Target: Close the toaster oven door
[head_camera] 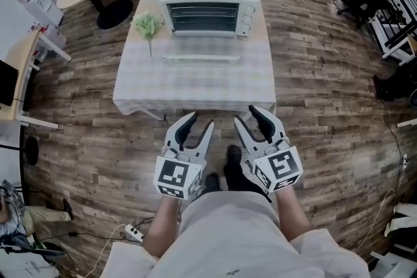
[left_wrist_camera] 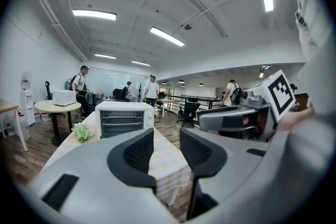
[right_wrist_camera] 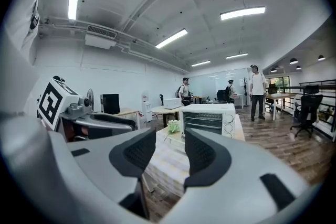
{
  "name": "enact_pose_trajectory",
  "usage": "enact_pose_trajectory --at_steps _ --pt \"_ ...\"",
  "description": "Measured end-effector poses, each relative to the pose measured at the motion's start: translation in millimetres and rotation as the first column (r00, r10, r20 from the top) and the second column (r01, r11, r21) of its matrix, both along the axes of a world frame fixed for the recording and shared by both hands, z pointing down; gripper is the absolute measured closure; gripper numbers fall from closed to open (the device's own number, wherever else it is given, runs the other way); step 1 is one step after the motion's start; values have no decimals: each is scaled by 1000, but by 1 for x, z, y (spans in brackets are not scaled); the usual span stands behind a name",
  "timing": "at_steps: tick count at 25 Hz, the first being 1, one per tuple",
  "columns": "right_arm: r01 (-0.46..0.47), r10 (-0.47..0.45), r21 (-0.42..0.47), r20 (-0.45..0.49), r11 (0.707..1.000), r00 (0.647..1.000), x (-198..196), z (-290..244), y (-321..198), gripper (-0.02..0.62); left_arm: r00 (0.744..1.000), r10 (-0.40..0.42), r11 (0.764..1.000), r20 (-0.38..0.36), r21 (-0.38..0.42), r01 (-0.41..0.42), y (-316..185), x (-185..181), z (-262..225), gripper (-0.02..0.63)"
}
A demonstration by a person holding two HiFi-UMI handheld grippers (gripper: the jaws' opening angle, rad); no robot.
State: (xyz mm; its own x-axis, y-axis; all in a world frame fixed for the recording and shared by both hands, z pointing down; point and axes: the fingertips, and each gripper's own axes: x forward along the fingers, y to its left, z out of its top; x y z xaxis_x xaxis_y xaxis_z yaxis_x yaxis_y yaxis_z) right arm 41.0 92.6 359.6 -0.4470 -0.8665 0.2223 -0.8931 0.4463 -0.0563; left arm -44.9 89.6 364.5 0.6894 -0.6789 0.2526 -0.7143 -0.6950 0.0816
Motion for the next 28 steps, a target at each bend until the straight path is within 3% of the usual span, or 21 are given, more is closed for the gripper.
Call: enact_pose_trajectory --at_steps 5,13,28 --pt "40 -40 3 -1 999 999 14 0 -35 439 1000 -13 1000 16 -3 13 -31 16 -1 463" --pt "129 -129 1 -14 992 992 29 4 -75 440 994 -105 994 16 -11 105 -65 33 0 463" --pt "279 -282 -45 -176 959 943 30 57 -119 445 958 -285 958 18 -15 286 -93 34 13 463"
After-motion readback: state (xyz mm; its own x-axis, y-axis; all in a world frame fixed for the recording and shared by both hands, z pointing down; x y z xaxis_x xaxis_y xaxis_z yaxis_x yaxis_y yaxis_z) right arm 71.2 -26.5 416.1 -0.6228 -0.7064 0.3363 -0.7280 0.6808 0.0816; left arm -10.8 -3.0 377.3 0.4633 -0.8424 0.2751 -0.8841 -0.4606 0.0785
